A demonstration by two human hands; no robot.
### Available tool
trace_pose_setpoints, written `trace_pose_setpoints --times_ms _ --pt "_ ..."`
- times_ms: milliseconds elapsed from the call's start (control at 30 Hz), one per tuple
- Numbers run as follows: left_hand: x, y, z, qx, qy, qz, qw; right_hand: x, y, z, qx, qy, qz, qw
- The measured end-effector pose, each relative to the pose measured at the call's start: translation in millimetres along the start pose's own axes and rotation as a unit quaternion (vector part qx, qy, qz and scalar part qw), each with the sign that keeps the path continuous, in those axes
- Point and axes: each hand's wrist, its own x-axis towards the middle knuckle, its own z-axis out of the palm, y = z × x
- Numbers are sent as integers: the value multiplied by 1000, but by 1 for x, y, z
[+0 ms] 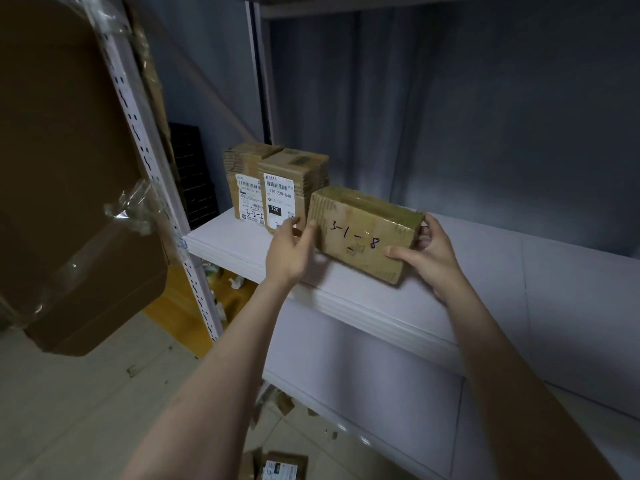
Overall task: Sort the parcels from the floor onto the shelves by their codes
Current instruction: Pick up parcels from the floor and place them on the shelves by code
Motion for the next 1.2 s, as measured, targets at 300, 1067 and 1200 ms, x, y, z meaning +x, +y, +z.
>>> trace_pose_setpoints --times_ms 300,1067,1200 --pt "-32 60 -76 -269 161 76 946 -78 -109 15 -38 -11 -156 987" --pt "-46 340 -205 -195 177 328 907 -164 -426 -88 -67 163 -318 932" --pt "-27 369 -179 -70 63 299 950 -138 -427 -124 -34 185 -263 946"
